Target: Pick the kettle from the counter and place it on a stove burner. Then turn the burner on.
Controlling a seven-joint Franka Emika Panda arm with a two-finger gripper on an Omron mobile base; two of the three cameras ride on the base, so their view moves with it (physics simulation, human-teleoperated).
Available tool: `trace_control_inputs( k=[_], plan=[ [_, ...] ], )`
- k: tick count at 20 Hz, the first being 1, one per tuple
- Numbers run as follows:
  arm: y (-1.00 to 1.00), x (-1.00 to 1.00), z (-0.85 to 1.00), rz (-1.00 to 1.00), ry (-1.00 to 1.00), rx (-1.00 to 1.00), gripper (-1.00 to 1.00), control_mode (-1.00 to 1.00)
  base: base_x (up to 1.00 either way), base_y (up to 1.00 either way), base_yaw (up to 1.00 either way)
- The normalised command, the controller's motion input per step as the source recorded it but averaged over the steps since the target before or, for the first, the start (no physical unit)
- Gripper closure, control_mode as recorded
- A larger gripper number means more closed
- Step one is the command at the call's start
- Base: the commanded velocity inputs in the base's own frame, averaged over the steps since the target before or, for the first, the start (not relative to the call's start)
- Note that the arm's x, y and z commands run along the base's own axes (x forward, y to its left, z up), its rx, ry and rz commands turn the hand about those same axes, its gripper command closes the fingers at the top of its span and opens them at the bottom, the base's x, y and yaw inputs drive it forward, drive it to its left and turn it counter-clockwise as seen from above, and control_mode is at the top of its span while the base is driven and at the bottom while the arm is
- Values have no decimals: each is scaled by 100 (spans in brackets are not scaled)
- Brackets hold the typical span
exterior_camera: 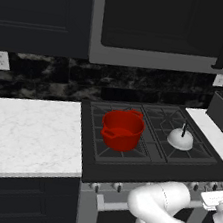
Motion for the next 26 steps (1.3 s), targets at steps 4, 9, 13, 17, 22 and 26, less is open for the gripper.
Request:
trace_control_inputs(
  k=[4, 9, 13, 17, 22, 26],
  plan=[
    [0, 0, 0, 0, 0, 0, -100, -100, 0, 0, 0],
    [0, 0, 0, 0, 0, 0, 100, -100, 0, 0, 0],
    [0, 0, 10, 0, -5, 0, 100, -100, 0, 0, 0],
    [0, 0, 12, 1, -7, -2, 100, -100, 0, 0, 0],
    [0, 0, 13, 10, -14, -14, 100, -100, 0, 0, 0],
    [0, 0, 22, 17, -17, -15, 100, -100, 0, 0, 0]
  ],
)
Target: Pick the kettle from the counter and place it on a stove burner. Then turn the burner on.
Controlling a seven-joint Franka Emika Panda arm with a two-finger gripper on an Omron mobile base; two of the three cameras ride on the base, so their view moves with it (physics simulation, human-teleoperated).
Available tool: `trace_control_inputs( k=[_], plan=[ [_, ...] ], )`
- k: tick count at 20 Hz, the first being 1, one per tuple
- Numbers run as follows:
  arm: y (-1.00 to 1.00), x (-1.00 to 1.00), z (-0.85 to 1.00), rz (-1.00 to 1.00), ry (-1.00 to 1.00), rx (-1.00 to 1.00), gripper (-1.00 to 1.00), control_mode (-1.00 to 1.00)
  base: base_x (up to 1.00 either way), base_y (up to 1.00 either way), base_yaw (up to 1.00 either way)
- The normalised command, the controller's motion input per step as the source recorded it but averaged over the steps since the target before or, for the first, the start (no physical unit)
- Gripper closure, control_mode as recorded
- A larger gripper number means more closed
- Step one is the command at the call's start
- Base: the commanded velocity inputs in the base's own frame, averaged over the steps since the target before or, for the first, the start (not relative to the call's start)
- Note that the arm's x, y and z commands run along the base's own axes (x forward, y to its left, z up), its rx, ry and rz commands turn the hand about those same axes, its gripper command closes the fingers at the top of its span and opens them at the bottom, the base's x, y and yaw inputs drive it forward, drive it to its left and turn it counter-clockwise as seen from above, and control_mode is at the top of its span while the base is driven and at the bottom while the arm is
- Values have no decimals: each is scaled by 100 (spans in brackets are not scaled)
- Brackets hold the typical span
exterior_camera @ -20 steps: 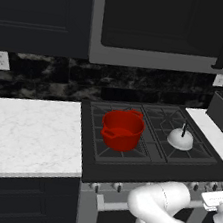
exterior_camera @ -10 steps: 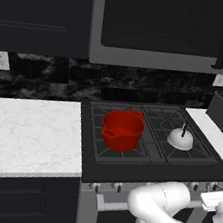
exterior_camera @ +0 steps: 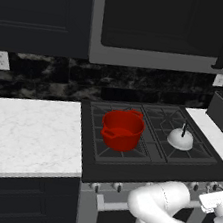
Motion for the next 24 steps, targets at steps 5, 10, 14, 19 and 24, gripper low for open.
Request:
trace_control_inputs(
  k=[5, 10, 14, 19, 24],
  plan=[
    [0, 0, 26, 19, -10, -19, 100, -100, 0, 0, 0],
    [8, 0, 26, 15, -3, -25, 100, -100, 0, 0, 0],
    [24, 8, 31, 13, -1, -30, 100, -100, 0, 0, 0],
    [16, 14, 30, 19, -4, -31, 100, -100, 0, 0, 0],
    [25, 25, 33, 22, 0, -31, 100, -100, 0, 0, 0]
  ],
)
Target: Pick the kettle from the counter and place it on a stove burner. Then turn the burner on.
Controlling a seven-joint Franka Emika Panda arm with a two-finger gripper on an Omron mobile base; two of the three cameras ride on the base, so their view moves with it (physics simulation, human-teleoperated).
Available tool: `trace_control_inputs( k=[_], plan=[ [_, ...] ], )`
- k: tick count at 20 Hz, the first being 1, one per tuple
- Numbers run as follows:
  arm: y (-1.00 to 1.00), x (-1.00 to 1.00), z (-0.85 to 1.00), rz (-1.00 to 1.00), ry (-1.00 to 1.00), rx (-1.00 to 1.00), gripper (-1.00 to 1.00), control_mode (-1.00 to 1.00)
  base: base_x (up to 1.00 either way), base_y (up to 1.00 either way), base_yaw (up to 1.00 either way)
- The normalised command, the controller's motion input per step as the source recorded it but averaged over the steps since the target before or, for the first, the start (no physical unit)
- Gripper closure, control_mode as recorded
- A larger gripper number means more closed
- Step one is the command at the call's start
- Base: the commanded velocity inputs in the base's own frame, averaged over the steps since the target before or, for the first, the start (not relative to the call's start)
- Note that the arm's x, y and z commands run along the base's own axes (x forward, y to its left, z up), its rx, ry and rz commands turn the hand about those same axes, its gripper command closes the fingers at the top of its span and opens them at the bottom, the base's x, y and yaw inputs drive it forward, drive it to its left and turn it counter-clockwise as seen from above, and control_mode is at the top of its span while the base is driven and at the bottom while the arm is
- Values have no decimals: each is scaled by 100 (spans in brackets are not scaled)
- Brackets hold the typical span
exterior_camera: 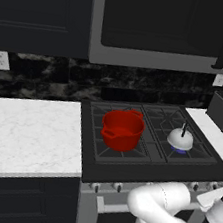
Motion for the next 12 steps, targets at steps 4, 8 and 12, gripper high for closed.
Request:
trace_control_inputs(
  k=[4, 8, 12],
  plan=[
    [38, 26, 35, 26, -3, -36, 100, -100, 0, 0, 0],
    [29, 11, 22, 23, 0, -30, 100, -100, 0, 0, 0],
    [0, -2, 0, 0, 0, 0, 100, -100, 0, 0, 0]
  ],
)
